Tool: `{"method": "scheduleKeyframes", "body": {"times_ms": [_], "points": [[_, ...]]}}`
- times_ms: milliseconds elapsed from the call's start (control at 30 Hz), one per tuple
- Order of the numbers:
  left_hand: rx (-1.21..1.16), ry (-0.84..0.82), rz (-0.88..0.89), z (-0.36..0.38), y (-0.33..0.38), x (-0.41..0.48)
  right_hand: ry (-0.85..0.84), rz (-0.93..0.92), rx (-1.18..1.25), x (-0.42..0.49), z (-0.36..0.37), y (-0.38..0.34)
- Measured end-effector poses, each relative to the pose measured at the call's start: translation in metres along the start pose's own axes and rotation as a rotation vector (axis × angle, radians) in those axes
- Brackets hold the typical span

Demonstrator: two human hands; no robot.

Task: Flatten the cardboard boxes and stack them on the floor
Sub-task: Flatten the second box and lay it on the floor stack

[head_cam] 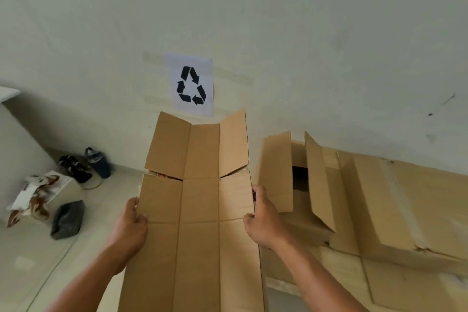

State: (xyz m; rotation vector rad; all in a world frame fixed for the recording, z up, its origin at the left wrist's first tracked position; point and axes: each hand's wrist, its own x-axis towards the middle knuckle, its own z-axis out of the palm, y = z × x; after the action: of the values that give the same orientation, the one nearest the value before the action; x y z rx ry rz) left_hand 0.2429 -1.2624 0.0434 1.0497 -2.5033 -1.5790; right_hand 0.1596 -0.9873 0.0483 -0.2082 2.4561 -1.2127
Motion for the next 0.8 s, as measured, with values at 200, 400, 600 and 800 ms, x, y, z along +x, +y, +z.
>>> {"method": "scheduleKeyframes", "body": {"times_ms": [200, 400, 600, 800], "points": [[0.082, -0.215, -0.069, -0.044, -0.033, 0.122, 0.139, 0.177, 0.025, 0.061, 0.089, -0.018], [0.218, -0.340, -0.106, -0.051, -0.074, 0.205, 0.156, 0.347, 0.075, 0.103, 0.173, -0.014], [0.287, -0.395, -0.160, 0.001, -0.126, 0.292, 0.248, 0.540, 0.160, 0.175, 0.226, 0.053], [0.315, -0.408, -0.205, 0.090, -0.229, 0.389, 0.332, 0.690, 0.279, 0.268, 0.291, 0.168]]}}
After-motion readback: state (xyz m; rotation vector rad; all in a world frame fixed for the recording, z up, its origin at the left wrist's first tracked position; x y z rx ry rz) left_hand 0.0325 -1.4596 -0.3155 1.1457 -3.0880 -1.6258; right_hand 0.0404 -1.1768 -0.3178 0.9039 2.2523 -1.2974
